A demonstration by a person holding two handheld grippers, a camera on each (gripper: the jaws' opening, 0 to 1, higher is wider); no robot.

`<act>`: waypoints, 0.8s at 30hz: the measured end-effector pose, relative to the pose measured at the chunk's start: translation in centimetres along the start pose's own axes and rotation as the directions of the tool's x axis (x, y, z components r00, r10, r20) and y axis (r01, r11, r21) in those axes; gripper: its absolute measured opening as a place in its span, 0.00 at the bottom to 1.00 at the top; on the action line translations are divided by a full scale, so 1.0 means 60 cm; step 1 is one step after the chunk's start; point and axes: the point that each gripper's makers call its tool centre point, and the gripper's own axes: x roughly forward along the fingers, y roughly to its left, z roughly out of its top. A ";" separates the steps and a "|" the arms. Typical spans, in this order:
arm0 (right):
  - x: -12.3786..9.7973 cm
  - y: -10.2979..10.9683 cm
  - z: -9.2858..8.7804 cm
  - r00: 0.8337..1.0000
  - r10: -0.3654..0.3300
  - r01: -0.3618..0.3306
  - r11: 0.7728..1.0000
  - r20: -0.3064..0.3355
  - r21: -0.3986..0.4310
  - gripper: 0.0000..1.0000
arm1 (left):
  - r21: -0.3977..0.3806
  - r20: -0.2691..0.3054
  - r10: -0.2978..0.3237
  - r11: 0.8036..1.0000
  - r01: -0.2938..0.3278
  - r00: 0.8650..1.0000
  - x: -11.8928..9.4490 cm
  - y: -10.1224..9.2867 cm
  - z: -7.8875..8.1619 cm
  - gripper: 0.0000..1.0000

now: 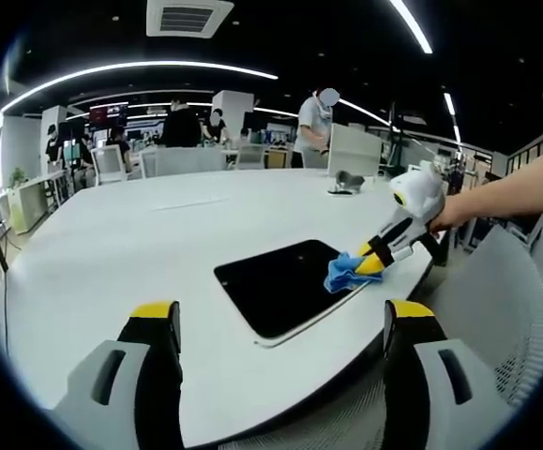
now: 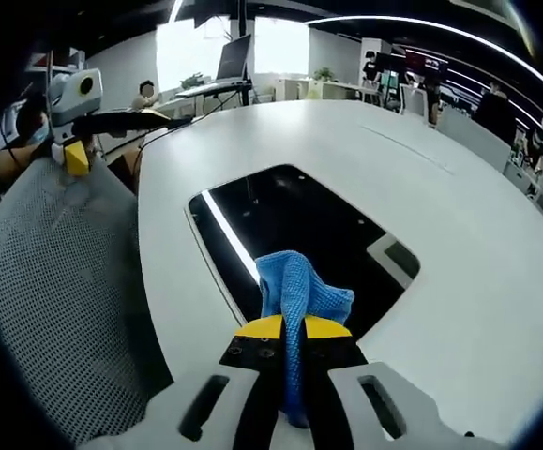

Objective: Wipe the mirror surface with the cleaning cloth until all visible marks leave the cleaned area.

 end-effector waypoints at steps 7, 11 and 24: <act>0.020 0.019 0.020 1.000 0.024 -0.024 0.999 0.010 -0.031 0.00 | 0.001 0.005 -0.004 1.000 0.004 1.000 0.001 -0.001 0.002 0.88; 0.032 0.029 0.033 0.999 0.039 -0.038 0.999 0.022 -0.035 0.00 | 0.001 -0.001 -0.002 1.000 0.002 1.000 0.000 0.000 0.000 0.88; 0.073 0.072 0.078 0.996 0.083 -0.080 0.995 0.038 -0.065 0.00 | -0.001 0.008 0.002 1.000 -0.002 1.000 0.000 0.002 0.002 0.87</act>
